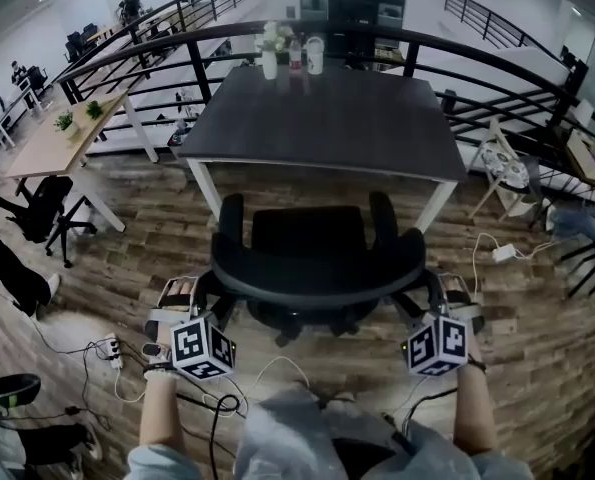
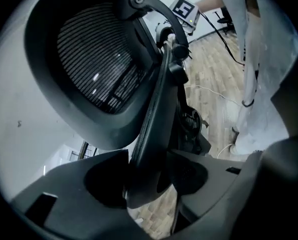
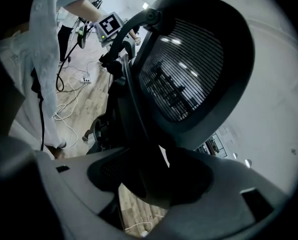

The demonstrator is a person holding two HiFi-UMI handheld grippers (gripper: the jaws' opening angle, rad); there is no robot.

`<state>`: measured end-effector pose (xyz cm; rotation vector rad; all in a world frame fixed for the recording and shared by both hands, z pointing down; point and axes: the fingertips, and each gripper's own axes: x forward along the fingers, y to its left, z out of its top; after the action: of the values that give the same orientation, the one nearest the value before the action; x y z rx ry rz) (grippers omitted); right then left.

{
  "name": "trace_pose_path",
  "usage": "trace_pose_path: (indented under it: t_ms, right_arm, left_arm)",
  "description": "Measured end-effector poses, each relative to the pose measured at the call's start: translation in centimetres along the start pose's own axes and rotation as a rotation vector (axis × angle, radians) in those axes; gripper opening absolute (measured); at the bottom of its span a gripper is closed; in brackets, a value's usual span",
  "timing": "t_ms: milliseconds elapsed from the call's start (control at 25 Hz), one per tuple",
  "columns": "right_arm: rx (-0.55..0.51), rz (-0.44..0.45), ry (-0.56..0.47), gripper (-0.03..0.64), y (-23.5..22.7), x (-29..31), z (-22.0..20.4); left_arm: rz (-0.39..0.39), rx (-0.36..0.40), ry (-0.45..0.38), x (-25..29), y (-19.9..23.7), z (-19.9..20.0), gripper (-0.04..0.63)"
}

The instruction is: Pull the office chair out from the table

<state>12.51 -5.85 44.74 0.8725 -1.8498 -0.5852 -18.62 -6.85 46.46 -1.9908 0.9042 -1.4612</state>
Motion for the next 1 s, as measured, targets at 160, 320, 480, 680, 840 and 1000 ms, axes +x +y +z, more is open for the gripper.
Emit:
trace_pose_path:
  t_ms: [160, 320, 480, 680, 840, 1000]
  right_arm:
    - [0.07, 0.008, -0.046, 0.247, 0.2, -1.6, 0.9]
    - [0.175, -0.024, -0.131, 0.209, -0.1, -3.7, 2.5]
    - [0.31, -0.081, -0.254, 0.13, -1.2, -6.0, 4.9]
    - [0.442, -0.134, -0.439, 0.049, -3.1, -9.0, 8.6]
    - [0.56, -0.157, -0.541, 0.006, -4.1, -11.1, 11.2]
    - [0.65, -0.17, -0.653, 0.003, -5.3, -12.4, 13.3]
  left_arm:
    - [0.023, -0.084, -0.058, -1.6, 0.0, 0.8, 0.227]
    - [0.056, -0.226, -0.164, -4.2, 0.2, 2.4, 0.181]
    - [0.111, -0.398, -0.316, -7.5, 1.5, 5.9, 0.117]
    - [0.155, -0.547, -0.497, -11.1, 3.3, 10.6, 0.044]
    - [0.175, -0.638, -0.604, -12.7, 4.3, 12.8, 0.0]
    - [0.174, -0.685, -0.667, -13.9, 5.0, 14.5, 0.0]
